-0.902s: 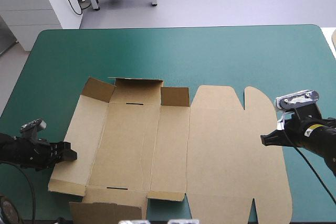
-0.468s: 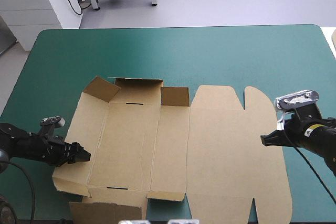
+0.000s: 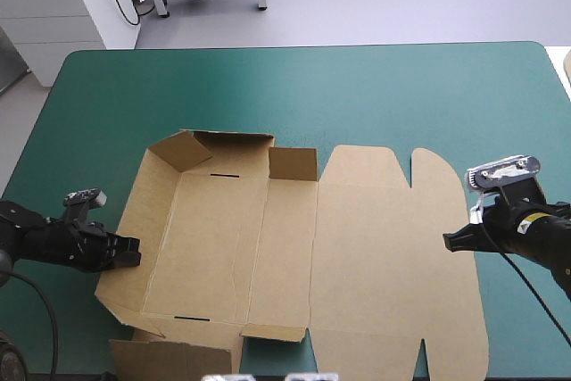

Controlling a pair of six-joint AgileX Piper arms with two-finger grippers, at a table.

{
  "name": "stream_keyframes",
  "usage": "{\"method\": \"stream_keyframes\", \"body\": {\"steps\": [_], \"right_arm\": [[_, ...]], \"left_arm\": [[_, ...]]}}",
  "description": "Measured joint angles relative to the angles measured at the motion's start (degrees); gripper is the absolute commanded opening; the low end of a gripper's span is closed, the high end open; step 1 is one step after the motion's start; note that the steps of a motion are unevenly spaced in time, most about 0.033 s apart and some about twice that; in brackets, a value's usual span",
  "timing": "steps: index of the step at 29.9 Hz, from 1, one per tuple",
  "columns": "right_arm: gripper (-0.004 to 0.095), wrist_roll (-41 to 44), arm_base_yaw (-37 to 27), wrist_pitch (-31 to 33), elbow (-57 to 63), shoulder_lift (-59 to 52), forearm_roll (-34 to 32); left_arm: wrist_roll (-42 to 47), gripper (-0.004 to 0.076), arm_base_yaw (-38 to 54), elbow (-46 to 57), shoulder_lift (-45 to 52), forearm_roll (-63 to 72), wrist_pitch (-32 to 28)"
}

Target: Fold the box

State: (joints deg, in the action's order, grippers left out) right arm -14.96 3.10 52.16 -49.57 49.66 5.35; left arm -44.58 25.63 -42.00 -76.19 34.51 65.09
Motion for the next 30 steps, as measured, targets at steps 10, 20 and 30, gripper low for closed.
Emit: {"method": "stream_keyframes", "body": {"steps": [10,20,30], "right_arm": [[-0.0016,-0.1,0.0,0.0,0.0,0.0,0.0],[-0.0016,-0.2,0.0,-0.1,0.0,0.0,0.0],[-0.0016,0.0,0.0,-0.2,0.0,0.0,0.0]], "left_arm": [[0.5,-0.0008,-0.2,-1.5,0.0,-0.8,0.0],[0.0,-0.0008,-14.2,-12.3,-0.1,-7.6,-9.6],[-4.2,-0.0008,-37.0,-25.1,-0.9,-19.6,-23.6]]}}
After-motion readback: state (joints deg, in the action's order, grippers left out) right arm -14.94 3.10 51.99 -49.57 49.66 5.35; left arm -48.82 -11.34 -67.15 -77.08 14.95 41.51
